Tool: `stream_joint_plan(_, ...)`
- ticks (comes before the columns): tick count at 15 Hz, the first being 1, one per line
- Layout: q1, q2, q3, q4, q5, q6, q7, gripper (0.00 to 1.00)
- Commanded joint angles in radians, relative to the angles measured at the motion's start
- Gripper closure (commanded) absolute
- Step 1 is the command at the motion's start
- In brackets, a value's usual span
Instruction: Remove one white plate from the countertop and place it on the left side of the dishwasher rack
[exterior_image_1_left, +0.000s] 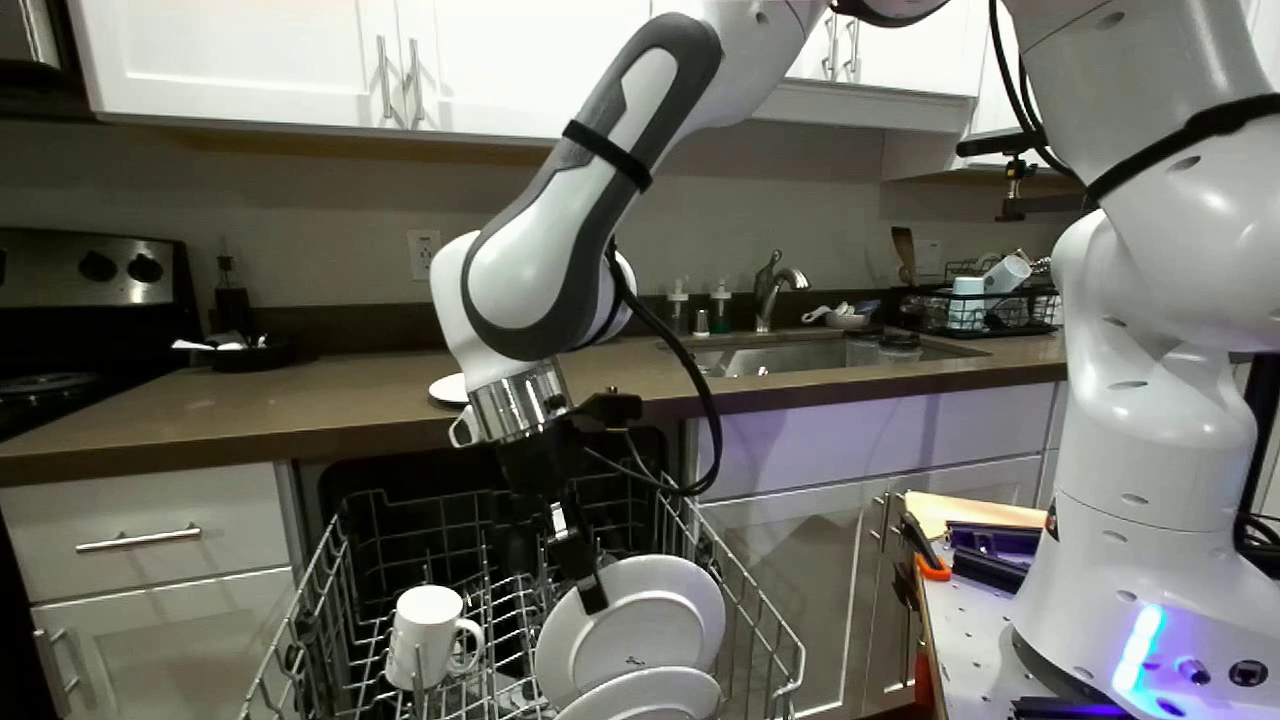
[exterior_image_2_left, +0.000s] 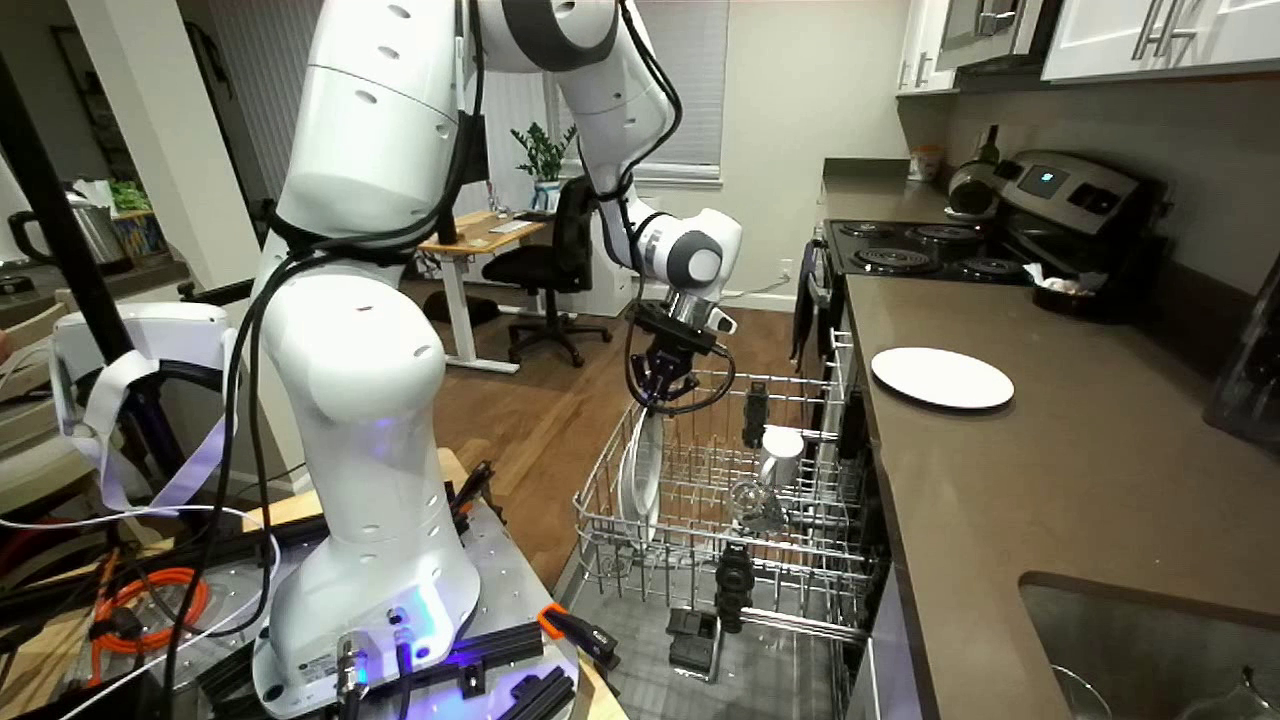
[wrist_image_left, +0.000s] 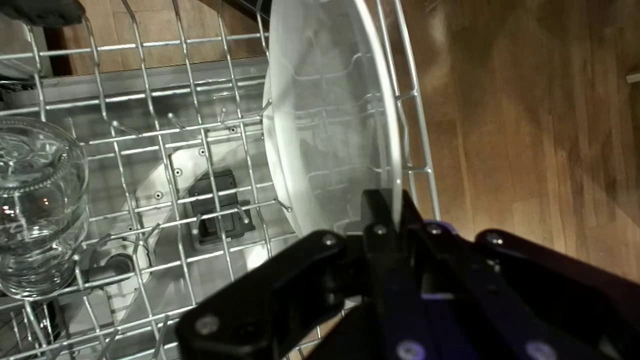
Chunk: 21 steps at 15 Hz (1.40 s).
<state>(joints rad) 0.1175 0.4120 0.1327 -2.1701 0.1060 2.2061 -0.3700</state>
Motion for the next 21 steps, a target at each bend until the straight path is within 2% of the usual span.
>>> stream_joint_plan(1,-0.020,0.023,0.011,0.020,-0.042,0.026,-0.009,0.95)
stream_joint_plan(5,-0.024,0.040,0.014,0.027,-0.063,0.041,-0.010,0.95)
stream_joint_plan(14,-0.011,-0.015,0.012,-0.006,-0.082,0.046,0.018,0.95)
stream_joint_plan(21,-0.009,0.008,0.009,0.003,-0.118,0.074,0.027,0.95)
